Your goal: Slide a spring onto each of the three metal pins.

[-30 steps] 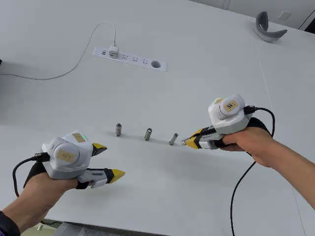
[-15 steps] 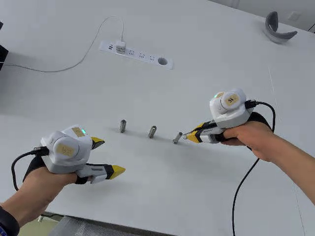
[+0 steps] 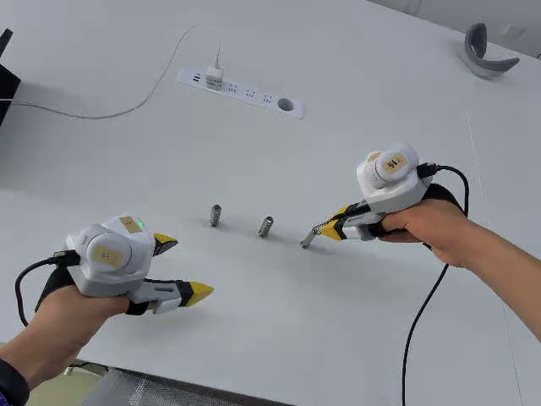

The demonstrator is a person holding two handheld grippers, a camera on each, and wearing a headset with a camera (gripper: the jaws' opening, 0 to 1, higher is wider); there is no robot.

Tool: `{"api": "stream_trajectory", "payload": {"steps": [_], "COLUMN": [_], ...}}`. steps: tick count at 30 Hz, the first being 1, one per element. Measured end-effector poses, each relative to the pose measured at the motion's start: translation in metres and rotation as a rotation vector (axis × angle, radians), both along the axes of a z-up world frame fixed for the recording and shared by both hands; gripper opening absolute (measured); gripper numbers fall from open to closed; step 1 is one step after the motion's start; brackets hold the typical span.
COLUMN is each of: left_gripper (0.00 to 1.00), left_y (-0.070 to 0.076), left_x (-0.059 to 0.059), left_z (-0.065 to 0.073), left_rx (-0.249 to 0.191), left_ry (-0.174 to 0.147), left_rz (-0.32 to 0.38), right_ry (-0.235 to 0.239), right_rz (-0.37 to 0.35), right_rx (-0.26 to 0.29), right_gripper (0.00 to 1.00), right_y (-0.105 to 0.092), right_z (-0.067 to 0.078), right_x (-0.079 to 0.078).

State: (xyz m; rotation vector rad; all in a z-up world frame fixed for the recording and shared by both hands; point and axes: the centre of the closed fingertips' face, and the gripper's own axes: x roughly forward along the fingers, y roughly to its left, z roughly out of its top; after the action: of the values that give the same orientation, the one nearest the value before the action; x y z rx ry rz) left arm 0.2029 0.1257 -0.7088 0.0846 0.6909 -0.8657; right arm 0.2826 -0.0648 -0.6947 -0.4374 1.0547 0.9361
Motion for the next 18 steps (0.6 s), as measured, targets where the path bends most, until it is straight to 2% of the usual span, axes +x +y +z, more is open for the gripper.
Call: {"api": "stream_trajectory", "payload": {"steps": [6,18], "left_gripper": [0.63,0.63], "left_y": [0.0046,0.01], "left_x": [0.0023,0.0024], "left_z": [0.0006,0.0011], "left_rx": [0.003,0.002], "left_ry": [-0.002,-0.003], "left_rz": [0.01,0.027], "right_ry": [0.012,0.008], "right_rz": [0.013,0.026], "right_rx": [-0.015,-0.018], "right_gripper": [0.12,0.12], "right_y": [0.0031,0.0093], "right_z": [-0.0068,-0.0078], "right_x": [-0.0009,0.0041]}}
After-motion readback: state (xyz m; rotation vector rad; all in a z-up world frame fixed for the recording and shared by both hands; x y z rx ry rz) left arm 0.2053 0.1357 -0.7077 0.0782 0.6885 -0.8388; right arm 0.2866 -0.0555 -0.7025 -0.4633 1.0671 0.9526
